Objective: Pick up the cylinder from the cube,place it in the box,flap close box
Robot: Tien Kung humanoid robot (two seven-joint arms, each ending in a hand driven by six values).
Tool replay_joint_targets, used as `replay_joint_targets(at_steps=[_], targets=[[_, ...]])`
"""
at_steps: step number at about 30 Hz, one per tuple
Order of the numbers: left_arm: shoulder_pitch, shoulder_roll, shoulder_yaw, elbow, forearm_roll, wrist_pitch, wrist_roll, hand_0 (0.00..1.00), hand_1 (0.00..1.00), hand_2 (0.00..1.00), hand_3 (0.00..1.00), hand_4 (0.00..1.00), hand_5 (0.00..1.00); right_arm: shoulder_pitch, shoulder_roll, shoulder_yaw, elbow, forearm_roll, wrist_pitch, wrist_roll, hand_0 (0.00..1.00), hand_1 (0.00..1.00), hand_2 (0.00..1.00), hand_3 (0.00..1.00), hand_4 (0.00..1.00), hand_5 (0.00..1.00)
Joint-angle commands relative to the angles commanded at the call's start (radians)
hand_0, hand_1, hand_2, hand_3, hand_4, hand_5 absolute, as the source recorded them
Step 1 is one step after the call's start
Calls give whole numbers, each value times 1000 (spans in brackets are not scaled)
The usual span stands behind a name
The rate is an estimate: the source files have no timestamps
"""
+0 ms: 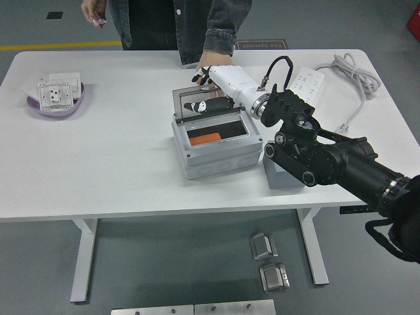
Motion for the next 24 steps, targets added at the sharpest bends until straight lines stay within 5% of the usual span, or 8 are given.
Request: replay_joint_targets(at_steps=[24], targets=[[10,-6,-3,0,-7,3,-5,635,590,544,588,453,92,-115,-108,5,180,-15,-17,-33,678,634,697,754,860,659]])
